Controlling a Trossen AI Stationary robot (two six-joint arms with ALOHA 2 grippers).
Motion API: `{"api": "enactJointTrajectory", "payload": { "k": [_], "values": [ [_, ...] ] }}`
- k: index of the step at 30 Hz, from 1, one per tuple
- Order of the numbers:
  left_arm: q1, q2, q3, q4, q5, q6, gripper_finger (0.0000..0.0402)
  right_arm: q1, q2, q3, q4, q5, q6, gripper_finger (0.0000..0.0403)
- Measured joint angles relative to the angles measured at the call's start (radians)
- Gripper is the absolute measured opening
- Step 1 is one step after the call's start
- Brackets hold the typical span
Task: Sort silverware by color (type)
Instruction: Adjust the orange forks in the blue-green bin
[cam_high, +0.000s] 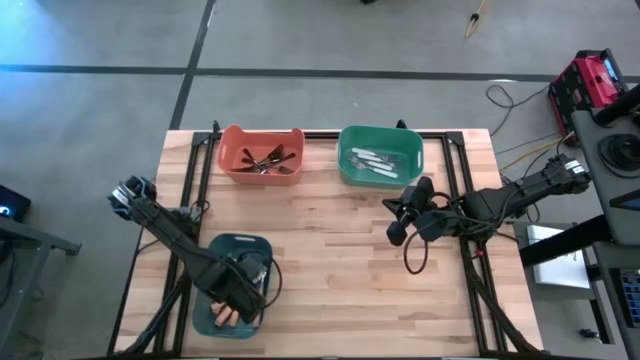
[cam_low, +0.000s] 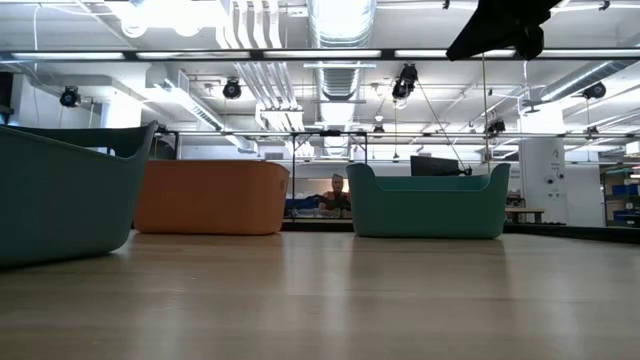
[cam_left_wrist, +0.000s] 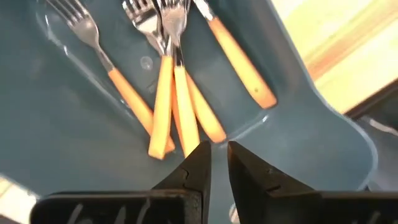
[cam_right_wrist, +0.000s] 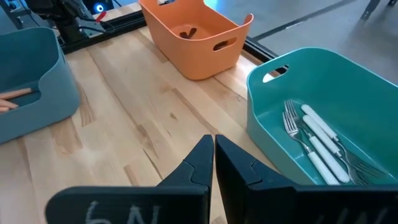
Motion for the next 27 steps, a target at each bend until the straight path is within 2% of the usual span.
{"api": "enactJointTrajectory", "payload": {
  "k": [3,7,13,19,27],
  "values": [
    [0.000,-0.019,-0.044,0.039,-0.017,0.002,0.0026,0.000,-0.002,0.000,0.000,0.000,-0.004,0.0009],
    [0.000,-0.067,-0.143,0.195,-0.059,0.000,0.0003,0.000,-0.003,0.000,0.000,0.000,-0.012,0.0009],
    [0.005,-0.136,-0.298,0.424,-0.071,-0.031,0.0001,0.000,-0.003,0.000,0.000,0.000,-0.012,0.0009],
    [0.011,-0.188,-0.368,0.455,-0.068,-0.064,0.0000,0.000,-0.003,0.000,0.000,0.000,-0.013,0.0009],
    [0.043,-0.177,-0.375,0.452,-0.081,-0.069,0.0000,0.000,-0.003,0.000,0.000,0.000,-0.012,0.0009]
  ]
}}
